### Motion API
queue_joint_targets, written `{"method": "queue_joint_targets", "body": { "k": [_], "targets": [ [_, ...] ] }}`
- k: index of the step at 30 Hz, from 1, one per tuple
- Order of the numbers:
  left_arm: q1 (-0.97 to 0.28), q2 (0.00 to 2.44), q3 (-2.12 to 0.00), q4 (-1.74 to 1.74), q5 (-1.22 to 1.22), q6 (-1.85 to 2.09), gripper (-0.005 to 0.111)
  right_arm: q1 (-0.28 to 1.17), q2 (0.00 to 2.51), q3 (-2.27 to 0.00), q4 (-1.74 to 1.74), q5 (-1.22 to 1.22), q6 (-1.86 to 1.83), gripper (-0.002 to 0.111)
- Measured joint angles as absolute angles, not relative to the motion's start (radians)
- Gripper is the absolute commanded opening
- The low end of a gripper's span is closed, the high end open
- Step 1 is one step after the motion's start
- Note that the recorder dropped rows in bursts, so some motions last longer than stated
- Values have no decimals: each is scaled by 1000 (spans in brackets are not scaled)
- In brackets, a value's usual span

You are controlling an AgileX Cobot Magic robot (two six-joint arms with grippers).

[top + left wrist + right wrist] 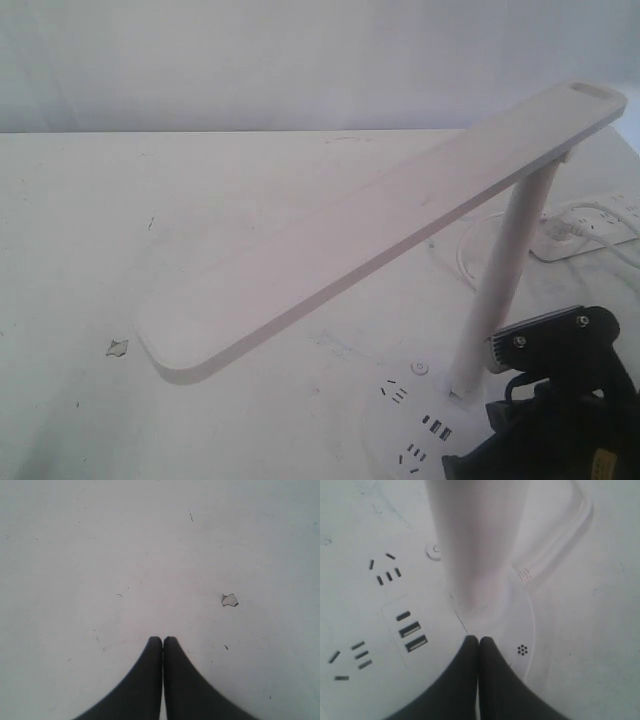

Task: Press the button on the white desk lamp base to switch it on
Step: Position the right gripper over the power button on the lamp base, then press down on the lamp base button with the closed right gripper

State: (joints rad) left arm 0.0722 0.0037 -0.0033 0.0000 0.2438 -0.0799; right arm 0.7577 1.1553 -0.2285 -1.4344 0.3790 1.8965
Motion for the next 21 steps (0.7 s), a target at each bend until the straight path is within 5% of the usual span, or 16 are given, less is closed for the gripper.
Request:
{"method": "queue_joint_targets", "body": {
  "k": [21],
  "targets": [
    [72, 4, -3, 0, 244, -80, 0, 758, 1285, -229, -1568, 427, 2100, 0]
  ]
}}
